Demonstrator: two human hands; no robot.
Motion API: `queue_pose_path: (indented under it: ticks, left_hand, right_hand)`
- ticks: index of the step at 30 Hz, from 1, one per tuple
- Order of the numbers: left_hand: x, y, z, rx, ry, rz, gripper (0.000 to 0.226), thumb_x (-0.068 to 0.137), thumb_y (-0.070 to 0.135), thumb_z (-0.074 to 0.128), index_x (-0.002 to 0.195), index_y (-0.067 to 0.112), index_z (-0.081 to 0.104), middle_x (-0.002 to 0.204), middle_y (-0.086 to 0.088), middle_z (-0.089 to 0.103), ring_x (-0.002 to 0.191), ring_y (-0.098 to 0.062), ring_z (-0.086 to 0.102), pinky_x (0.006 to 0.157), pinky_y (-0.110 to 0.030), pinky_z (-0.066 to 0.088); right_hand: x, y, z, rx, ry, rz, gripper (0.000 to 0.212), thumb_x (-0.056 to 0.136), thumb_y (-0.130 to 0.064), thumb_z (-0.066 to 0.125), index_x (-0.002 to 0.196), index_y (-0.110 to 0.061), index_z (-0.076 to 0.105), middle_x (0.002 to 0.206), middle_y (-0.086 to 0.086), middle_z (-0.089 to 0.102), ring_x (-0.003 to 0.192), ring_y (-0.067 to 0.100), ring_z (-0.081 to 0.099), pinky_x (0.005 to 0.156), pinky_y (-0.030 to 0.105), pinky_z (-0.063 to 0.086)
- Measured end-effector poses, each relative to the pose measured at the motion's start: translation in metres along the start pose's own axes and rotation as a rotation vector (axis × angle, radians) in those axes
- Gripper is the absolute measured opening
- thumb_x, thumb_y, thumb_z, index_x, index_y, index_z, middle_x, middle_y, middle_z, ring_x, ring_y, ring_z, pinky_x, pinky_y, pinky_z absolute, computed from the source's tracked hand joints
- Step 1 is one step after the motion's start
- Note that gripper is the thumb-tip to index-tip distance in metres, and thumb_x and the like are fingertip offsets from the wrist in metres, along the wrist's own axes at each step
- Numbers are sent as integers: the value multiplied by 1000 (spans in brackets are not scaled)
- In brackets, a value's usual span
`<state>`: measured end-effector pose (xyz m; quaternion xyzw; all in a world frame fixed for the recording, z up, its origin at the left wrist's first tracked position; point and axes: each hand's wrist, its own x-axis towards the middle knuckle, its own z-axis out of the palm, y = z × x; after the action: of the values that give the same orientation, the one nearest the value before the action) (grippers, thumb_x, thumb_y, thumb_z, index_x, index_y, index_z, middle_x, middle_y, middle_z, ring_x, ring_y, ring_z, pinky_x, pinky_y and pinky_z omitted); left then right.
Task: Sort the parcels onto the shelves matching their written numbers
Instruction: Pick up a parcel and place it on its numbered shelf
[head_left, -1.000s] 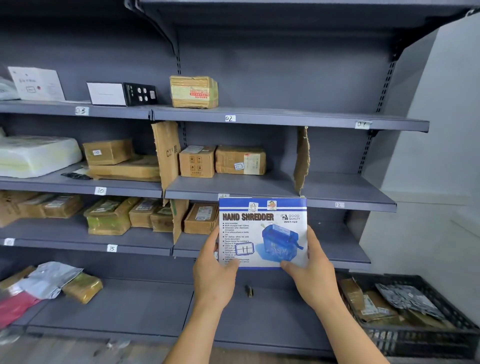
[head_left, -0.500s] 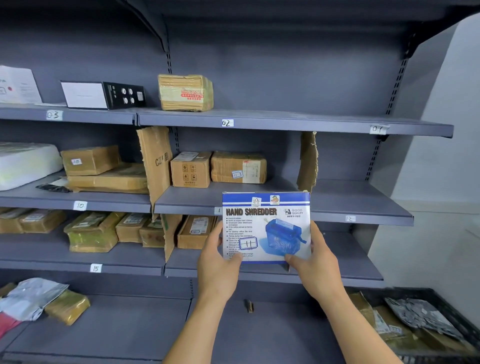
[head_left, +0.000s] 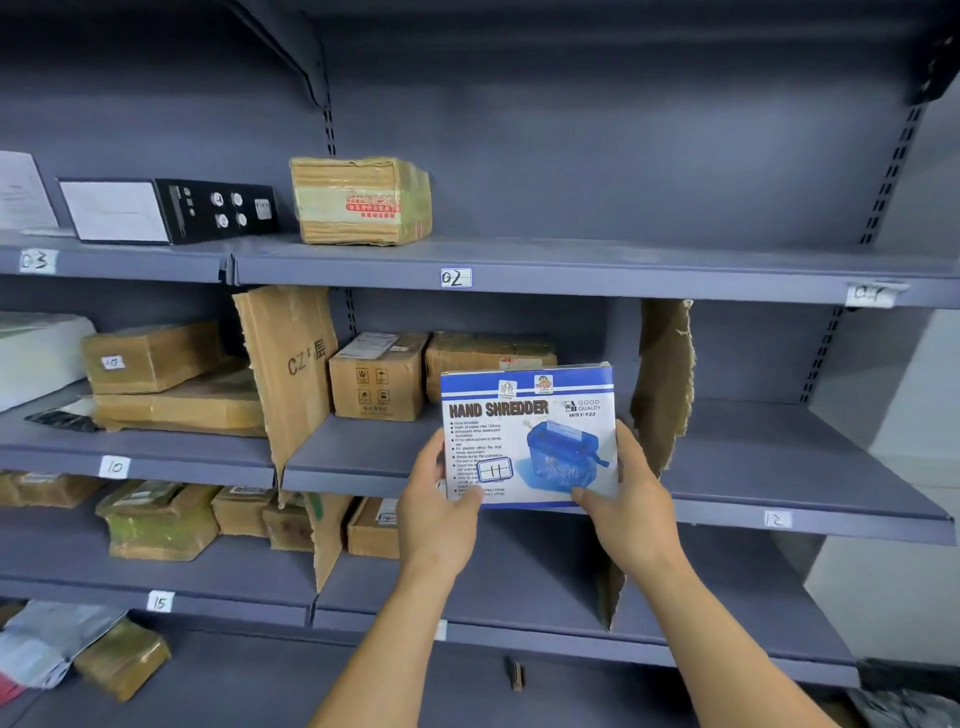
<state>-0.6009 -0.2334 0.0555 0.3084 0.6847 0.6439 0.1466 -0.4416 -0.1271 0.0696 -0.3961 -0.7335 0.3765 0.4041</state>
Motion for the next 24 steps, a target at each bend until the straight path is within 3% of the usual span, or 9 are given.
queue_pose_path:
  ticks: [3, 7, 9, 12, 16, 18, 20, 24]
  left_hand:
    - [22, -7, 7, -7, -23, 6, 70, 87, -5, 66, 131, 46, 48, 118, 17, 67, 107, 4, 63, 78, -20, 56]
    - [49, -17, 13, -8, -74, 18, 67, 88, -7, 64, 131, 42, 48, 110, 30, 62, 98, 24, 55, 70, -8, 51]
    - [62, -21, 16, 9, -93, 16, 69, 88, -6, 63, 129, 46, 47, 110, 33, 61, 101, 20, 56, 78, -10, 50]
    - [82, -29, 23, 25, -107, 16, 68, 87, -4, 63, 126, 49, 46, 111, 31, 63, 105, 10, 59, 90, -24, 51]
    - [98, -41, 31, 54, -144, 8, 56, 88, -1, 63, 121, 40, 45, 113, 29, 61, 110, 0, 60, 88, -26, 51]
    - [105, -45, 33, 66, -152, 2, 53, 87, -2, 62, 117, 38, 44, 109, 31, 60, 109, -3, 61, 86, -24, 49]
    - [112, -46, 36, 83, -160, 2, 52, 88, -2, 61, 117, 37, 42, 107, 31, 59, 105, -3, 60, 82, -21, 46]
    - [117, -44, 37, 88, -167, 5, 50, 88, -1, 63, 118, 33, 41, 113, 18, 63, 105, -3, 60, 73, -11, 42]
  right_hand:
    - [20, 8, 10, -14, 6, 34, 68, 90, -10, 73, 127, -50, 32, 100, -38, 48, 95, -6, 57, 66, 17, 54]
    - [43, 22, 26, -13, 39, 103, 73, 90, -8, 73, 144, -36, 33, 114, -24, 51, 99, 5, 57, 69, 22, 56]
    - [48, 27, 33, -42, 47, 133, 74, 90, -7, 72, 146, -33, 31, 122, -18, 53, 100, 7, 57, 73, 23, 55]
    - [57, 35, 39, -82, 71, 165, 69, 91, -10, 71, 143, -32, 30, 137, -10, 56, 108, 7, 54, 80, 30, 58]
    - [70, 39, 41, -138, 71, 222, 54, 97, -11, 62, 138, -30, 33, 140, -6, 57, 105, 14, 57, 82, 40, 61]
    - [75, 44, 42, -193, 55, 244, 45, 100, -10, 55, 136, -29, 34, 143, -4, 55, 112, 20, 60, 84, 42, 60]
    - [81, 45, 41, -204, 50, 259, 36, 102, -9, 47, 132, -28, 37, 144, -4, 54, 116, 20, 58, 82, 36, 61]
    - [95, 42, 35, -72, 109, 299, 11, 106, -26, 45, 116, -25, 47, 130, -1, 61, 107, 14, 58, 62, 22, 55]
